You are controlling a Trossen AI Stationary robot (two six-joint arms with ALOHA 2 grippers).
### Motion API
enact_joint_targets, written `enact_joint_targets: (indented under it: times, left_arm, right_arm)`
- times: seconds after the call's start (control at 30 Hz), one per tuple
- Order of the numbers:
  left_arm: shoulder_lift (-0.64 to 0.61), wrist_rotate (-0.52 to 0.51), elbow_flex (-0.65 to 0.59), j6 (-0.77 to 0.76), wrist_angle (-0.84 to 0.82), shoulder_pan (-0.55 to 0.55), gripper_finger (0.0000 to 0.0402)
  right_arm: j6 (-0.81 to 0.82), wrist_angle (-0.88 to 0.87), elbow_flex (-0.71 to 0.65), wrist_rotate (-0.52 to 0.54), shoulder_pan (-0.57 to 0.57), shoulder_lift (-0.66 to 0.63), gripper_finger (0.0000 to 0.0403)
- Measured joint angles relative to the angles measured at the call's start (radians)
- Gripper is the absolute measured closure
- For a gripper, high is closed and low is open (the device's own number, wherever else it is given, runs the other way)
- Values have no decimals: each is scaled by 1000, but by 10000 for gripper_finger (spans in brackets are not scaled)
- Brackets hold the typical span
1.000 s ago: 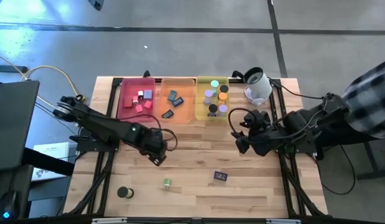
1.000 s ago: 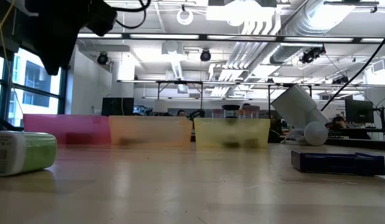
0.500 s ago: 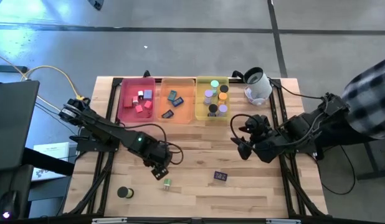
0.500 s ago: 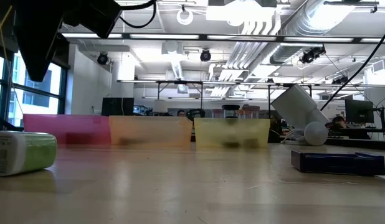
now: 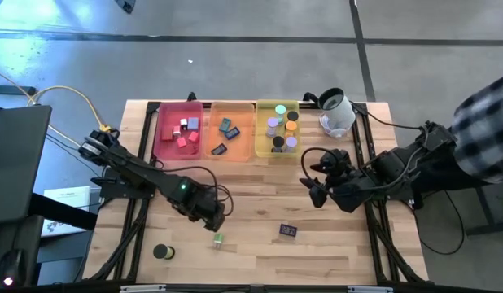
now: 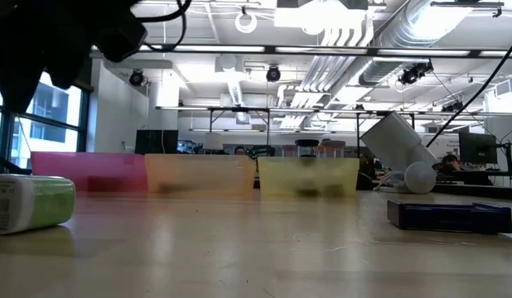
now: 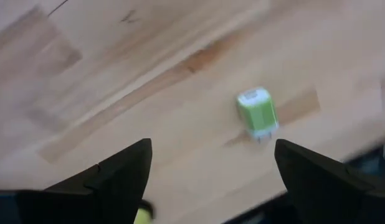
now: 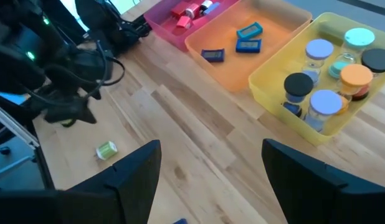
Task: Pick & Place Office items
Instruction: Put the green charger adapter into the red bin
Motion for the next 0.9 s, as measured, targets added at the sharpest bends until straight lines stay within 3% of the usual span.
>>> enact_joint_targets:
  times: [0.07, 0.3, 0.53, 0.9]
  left_arm:
    - [18, -22, 0, -78, 5, -12, 71]
    - [90, -28, 0, -73, 127, -17, 71]
    - [135, 50, 0, -2, 242, -16, 71]
    - [141, 12, 0, 30, 234, -21, 71]
  right_arm:
    - [0, 14, 0, -1, 3, 0, 136]
    - [-3, 25, 0, 0, 18, 43, 136]
    - [-2, 26, 0, -4, 21, 92, 136]
    - [88, 43, 0, -43, 22, 93, 136]
